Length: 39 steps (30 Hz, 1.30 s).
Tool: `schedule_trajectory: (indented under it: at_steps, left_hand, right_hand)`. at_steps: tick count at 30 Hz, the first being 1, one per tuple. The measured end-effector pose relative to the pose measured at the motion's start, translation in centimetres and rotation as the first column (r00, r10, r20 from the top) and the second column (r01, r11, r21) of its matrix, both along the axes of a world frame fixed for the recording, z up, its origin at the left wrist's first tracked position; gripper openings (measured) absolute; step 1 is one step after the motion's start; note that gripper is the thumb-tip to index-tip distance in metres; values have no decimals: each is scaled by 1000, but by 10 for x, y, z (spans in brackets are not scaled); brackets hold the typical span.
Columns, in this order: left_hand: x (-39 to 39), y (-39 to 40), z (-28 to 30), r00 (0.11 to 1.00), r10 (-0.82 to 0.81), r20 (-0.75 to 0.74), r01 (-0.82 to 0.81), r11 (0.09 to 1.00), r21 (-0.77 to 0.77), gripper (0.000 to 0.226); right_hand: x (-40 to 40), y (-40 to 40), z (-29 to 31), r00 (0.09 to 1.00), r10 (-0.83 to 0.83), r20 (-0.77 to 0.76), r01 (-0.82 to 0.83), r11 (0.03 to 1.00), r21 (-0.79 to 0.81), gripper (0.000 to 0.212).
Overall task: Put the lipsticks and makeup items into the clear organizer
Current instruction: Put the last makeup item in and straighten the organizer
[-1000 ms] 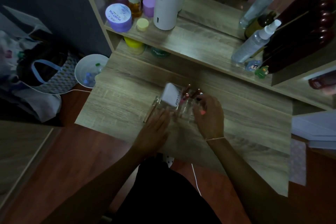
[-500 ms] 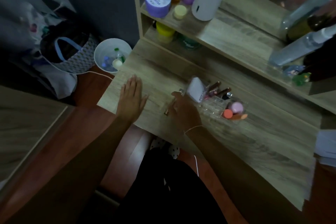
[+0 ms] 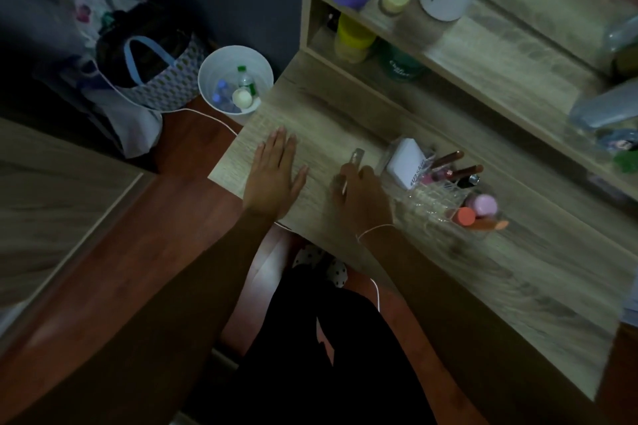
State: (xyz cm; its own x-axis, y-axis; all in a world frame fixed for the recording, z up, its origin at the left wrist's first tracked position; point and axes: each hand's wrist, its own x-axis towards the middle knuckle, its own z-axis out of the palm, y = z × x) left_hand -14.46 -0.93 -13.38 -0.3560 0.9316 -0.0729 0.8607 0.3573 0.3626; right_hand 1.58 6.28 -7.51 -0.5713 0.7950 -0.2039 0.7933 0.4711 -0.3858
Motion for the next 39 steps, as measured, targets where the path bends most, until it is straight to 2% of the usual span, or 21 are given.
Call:
schedule_trajectory:
  at_steps: [5, 9, 13, 16, 20, 24, 27, 29, 32, 36, 39]
  left_hand:
    - [0, 0, 0, 1000, 11, 2, -11, 1000, -1, 63]
    - [-1, 0, 0, 1000, 13, -1, -13, 1000, -10, 64]
    - [0, 1, -1, 1000, 22, 2, -22, 1000, -1, 62]
    - [1, 0, -3, 1000, 13, 0, -13, 1000, 11, 63]
    - [1, 1, -1, 1000, -7, -2, 7, 1000, 2, 66]
    - [15, 5, 6, 995, 26, 96, -30, 999, 41, 62]
    - [47, 12, 15, 978, -138, 156, 127, 989, 75, 63]
    - [73, 20, 20, 945, -284, 162, 274, 958, 83, 66]
    - [102, 34, 24, 904, -394, 165, 384, 919, 88, 72]
    - [119, 39, 21, 901, -385, 200, 378, 923, 75, 76]
    - [120, 35, 14, 908, -362, 210, 358, 932, 60, 76]
  right_hand:
    - [-3, 3, -1, 997, 46, -57, -49, 997, -54, 51]
    - [-1, 3, 4, 991, 1, -135, -15, 994, -105, 49]
    - [17, 3, 11, 964, -201, -171, 158, 959, -236, 36]
    - [39, 2, 24, 857, -425, -293, 300, 872, -387, 28]
    - [72, -1, 39, 782, -472, -408, 368, 877, -309, 15]
    - [105, 5, 50, 619, -614, -490, 418, 786, -456, 9]
    - [127, 10, 60, 500, -684, -532, 455, 730, -511, 8]
    - [140, 13, 65, 460, -704, -541, 497, 709, -500, 16]
    - [155, 18, 65, 484, -694, -533, 567, 713, -414, 20]
    - [160, 23, 60, 504, -685, -526, 658, 699, -280, 17]
    - [156, 30, 56, 560, -642, -524, 663, 726, -182, 17]
